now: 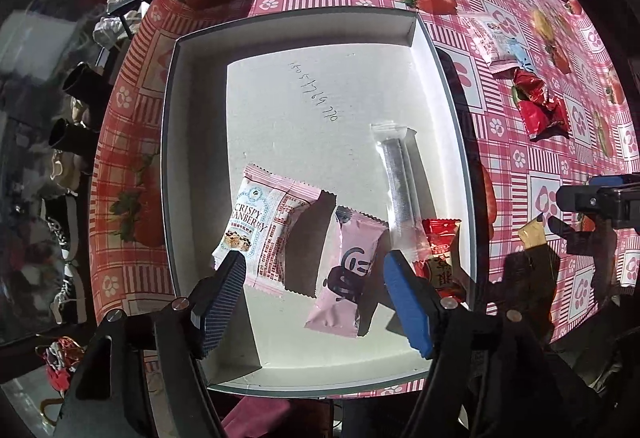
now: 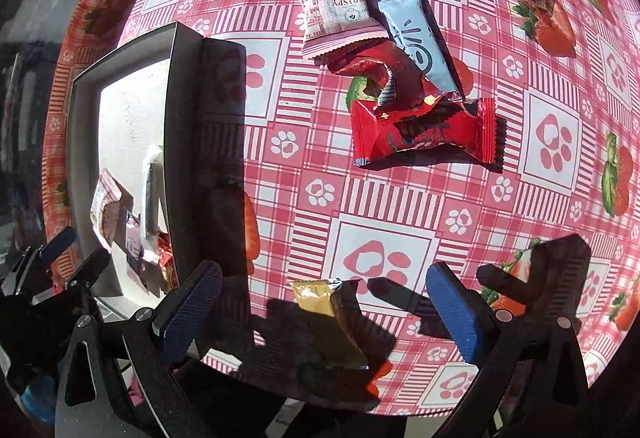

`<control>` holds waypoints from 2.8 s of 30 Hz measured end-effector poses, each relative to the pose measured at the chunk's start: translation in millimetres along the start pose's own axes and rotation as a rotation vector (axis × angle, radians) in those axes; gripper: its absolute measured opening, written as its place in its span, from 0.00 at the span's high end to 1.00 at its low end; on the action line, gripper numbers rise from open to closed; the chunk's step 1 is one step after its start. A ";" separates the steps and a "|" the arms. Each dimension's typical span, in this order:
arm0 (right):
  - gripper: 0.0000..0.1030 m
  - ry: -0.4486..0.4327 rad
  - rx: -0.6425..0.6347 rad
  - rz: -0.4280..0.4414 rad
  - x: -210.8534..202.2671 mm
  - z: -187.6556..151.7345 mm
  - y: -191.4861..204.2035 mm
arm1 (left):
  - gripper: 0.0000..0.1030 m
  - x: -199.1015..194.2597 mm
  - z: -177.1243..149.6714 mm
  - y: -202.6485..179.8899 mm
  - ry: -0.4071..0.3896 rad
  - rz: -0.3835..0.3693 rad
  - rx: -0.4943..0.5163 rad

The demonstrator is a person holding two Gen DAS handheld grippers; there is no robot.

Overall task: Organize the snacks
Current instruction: 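Lower the clear bar packet into the tray and open the right gripper, then grasp the gold packet on the tablecloth with the right gripper, then grasp a red wrapped candy with left gripper while right lifts gold packet, then carry the red candy toward the tray with left while right carries gold packet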

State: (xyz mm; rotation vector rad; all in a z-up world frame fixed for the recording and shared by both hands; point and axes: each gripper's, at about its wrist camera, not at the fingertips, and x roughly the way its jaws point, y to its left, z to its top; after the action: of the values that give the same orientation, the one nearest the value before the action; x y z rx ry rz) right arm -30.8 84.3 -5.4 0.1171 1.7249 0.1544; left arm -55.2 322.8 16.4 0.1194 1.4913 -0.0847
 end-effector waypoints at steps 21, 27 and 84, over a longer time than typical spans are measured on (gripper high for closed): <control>0.00 -0.004 -0.047 -0.207 54.8 -33.4 -29.9 | 0.27 -27.3 46.7 -107.1 0.006 -0.040 0.194; 0.00 -0.013 0.111 -0.187 42.8 -27.3 -102.1 | 0.27 -21.1 67.7 -128.8 0.031 -0.081 0.164; 0.77 -0.083 0.188 0.092 12.6 -133.1 -165.6 | 0.53 14.9 68.3 -172.5 0.053 -0.045 0.191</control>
State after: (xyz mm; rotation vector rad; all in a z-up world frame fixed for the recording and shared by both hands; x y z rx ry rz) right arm -162.5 -81.7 -25.1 0.3380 1.6498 0.0540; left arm -9.0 143.1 2.1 0.2437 1.5374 -0.2628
